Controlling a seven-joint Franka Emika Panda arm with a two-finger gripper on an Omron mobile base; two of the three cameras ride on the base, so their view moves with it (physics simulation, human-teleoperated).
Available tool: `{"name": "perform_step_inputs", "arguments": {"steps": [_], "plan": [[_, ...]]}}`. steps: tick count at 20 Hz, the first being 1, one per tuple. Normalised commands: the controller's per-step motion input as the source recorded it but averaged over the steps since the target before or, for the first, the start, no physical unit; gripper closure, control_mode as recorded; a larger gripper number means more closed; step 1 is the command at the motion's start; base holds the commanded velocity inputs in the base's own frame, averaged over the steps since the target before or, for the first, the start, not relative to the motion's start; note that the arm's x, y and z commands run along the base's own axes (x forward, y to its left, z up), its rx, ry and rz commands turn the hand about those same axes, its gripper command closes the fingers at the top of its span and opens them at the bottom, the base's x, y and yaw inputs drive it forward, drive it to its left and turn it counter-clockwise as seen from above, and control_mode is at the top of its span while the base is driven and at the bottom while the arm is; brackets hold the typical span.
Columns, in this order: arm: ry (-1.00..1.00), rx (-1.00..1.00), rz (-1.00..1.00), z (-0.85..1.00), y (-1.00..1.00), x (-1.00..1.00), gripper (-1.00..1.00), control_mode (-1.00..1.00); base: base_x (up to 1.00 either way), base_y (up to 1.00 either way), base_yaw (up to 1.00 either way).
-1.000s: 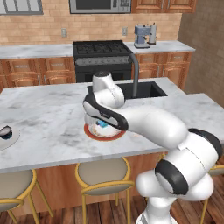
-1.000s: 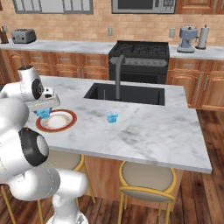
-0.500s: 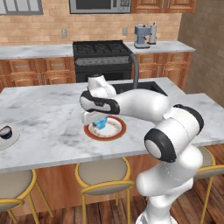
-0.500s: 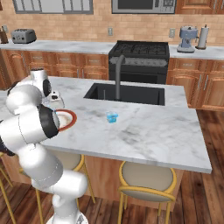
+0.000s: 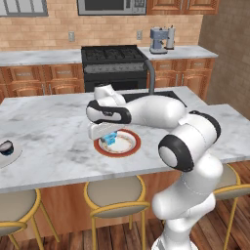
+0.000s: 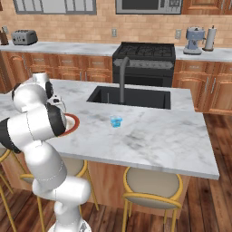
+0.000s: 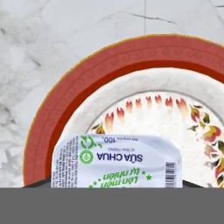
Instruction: Place two yogurt containers on each plate.
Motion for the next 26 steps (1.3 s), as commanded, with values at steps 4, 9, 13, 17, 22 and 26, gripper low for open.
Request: {"name": "perform_step_inputs", "arguments": {"steps": [4,9,13,17,22,26], "plan": [[0.01,0.0,0.0,-0.01,0.0,-0.13,1.0,-1.0,0.0,0.0,0.0],[0.0,0.02,0.0,0.0,0.0,-0.3,1.0,-1.0,0.0,0.0,0.0],[0.0,0.0,0.0,-0.01,0.01,-0.25,1.0,-1.0,0.0,0.0,0.0],[0.0,0.0,0.0,-0.19,0.02,0.0,1.0,-1.0,0.0,0.0,0.0],[0.0,0.0,0.0,-0.13,0.12,0.09,1.0,-1.0,0.0,0.0,0.0],[0.0,0.0,0.0,0.01,0.17,0.07,1.0,-1.0,0.0,0.0,0.0]]}}
